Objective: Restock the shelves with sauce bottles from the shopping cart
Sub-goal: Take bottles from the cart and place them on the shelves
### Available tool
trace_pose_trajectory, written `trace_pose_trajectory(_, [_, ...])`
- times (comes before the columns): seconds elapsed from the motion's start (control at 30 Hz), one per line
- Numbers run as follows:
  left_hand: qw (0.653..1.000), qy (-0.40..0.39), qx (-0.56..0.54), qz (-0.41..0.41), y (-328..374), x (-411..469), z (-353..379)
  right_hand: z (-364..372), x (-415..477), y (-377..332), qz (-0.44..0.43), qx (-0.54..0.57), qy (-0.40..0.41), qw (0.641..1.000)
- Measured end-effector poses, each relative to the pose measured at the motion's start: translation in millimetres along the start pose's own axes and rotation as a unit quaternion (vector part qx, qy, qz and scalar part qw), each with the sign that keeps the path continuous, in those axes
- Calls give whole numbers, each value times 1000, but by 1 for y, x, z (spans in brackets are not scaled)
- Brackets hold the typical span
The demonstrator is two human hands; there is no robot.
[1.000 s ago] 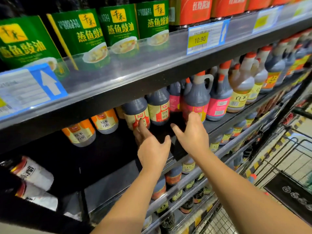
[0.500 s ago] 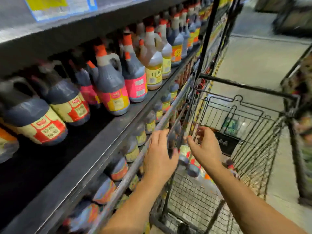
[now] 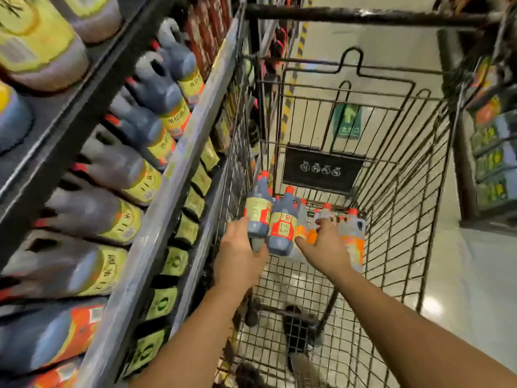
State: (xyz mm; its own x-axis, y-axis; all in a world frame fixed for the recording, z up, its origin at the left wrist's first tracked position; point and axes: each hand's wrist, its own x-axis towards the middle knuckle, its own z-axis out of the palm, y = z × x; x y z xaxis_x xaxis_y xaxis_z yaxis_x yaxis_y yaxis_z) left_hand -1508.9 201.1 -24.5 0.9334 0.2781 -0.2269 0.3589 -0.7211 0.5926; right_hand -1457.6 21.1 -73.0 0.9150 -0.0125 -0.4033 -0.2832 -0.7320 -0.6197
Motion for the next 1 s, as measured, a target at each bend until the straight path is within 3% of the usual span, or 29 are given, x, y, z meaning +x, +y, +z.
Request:
trace_pose_trajectory(0.17, [997, -42, 33, -49, -43, 36, 59, 51, 61, 36, 60, 41, -58, 996])
trace_pose_trajectory(0.4, [998, -45, 20, -49, -72, 67, 97, 115, 121, 43, 107, 121, -64, 985])
trace_pose_trajectory(0.53, [999, -23, 17, -31, -74, 77, 104, 134, 144, 43, 122, 41, -94, 987])
trace_pose_trajectory(0.8, [999, 6, 52, -16, -63, 101, 117, 119, 138, 57, 156, 161, -76, 972])
trace_pose_trajectory(1.0, [977, -13, 198, -71, -40, 141, 144, 86, 105, 88, 153, 131, -34, 979])
